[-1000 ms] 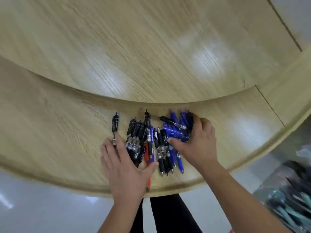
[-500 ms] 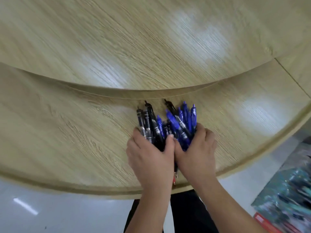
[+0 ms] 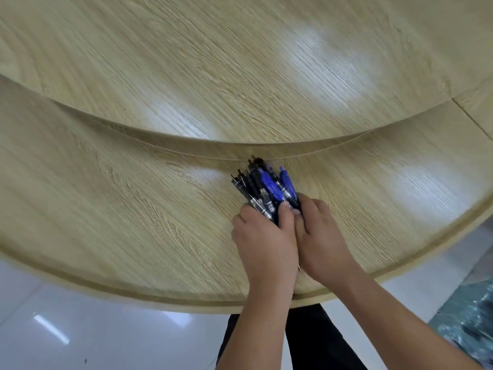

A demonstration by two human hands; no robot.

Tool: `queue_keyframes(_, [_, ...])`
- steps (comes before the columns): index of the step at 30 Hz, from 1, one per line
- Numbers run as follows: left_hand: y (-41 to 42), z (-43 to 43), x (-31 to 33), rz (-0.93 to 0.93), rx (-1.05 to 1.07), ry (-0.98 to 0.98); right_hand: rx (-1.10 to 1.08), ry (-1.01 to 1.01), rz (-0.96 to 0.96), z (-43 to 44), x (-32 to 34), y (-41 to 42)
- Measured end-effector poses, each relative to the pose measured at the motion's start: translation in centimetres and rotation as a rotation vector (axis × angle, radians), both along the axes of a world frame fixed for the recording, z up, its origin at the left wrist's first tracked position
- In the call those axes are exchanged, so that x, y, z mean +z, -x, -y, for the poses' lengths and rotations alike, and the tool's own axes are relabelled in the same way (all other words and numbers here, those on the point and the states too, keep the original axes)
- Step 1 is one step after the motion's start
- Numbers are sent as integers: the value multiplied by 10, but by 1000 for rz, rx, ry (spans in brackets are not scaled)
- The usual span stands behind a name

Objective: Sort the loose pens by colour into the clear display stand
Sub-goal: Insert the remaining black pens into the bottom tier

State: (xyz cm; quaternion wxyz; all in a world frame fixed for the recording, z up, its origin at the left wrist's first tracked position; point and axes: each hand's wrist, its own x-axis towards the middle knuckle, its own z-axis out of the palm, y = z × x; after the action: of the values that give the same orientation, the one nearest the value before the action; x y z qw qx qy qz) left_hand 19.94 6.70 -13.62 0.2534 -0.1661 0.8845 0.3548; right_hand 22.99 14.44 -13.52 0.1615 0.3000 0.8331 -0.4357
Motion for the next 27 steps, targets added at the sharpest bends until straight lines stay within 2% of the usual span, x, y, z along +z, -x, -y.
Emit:
queue_keyframes(2, [0, 1, 2, 49, 86, -87, -47, 47, -20, 6, -1, 0])
queue_keyframes(8, [2, 15, -6, 114, 272, -362, -36, -3, -71, 21, -6, 2])
queue_keyframes(13, [2, 20, 2, 274, 467, -546, -149, 200, -96, 30, 1, 6])
queue_keyframes(15, [4, 22, 5, 283, 501, -578, -234, 306, -98, 35, 3, 6])
queue_keyframes(20, [5, 24, 14, 363, 536, -610, -291, 312, -126, 43, 6, 3])
queue_keyframes(27, [-11, 11, 59, 414, 416, -579, -489, 407, -176, 38, 46, -20])
